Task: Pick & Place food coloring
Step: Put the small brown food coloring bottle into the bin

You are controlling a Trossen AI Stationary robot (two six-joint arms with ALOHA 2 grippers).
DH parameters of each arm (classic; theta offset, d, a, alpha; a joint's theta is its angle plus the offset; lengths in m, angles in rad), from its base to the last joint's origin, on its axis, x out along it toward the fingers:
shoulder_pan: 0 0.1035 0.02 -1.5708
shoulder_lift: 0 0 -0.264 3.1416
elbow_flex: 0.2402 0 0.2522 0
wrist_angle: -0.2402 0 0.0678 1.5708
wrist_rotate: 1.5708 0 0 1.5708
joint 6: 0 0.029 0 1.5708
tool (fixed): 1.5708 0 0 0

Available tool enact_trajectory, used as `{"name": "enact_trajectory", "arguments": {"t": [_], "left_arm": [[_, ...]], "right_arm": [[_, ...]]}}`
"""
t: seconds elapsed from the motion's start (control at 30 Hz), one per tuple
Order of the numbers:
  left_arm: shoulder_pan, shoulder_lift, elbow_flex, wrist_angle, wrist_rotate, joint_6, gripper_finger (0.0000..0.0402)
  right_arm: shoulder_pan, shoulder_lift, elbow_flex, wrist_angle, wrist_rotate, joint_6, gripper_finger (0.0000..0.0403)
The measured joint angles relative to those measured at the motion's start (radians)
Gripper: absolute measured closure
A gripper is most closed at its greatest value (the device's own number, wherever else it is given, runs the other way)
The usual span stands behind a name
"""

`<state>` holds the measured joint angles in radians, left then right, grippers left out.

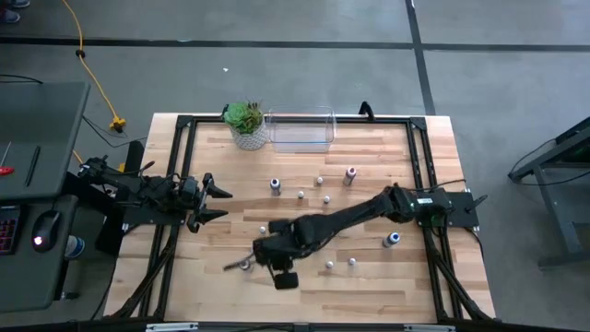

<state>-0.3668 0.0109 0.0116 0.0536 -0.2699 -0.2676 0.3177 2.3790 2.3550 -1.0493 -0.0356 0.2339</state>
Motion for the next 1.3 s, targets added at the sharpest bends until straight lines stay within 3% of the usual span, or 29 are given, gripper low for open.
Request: {"name": "enact_trajectory", "arguments": {"t": [0.23, 0.47, 0.6, 1.3], "left_arm": [[0.0, 0.0, 0.0, 0.0, 0.0, 0.0, 0.013], [0.0, 0.0, 0.0, 0.0, 0.0, 0.0, 0.013], [0.0, 0.0, 0.0, 0.0, 0.0, 0.0, 0.013], [0.0, 0.0, 0.0, 0.0, 0.0, 0.0, 0.013]], "right_arm": [[-0.093, -0.12, 0.0, -0.145, 0.095, 0.026, 0.0341], [-0.222, -0.226, 0.0, -0.314, 0.287, -0.025, 0.0341], [-0.303, -0.251, -0.002, -0.345, 0.31, -0.051, 0.0341], [-0.576, -0.26, -0.002, -0.258, -0.056, -0.311, 0.0341]]}}
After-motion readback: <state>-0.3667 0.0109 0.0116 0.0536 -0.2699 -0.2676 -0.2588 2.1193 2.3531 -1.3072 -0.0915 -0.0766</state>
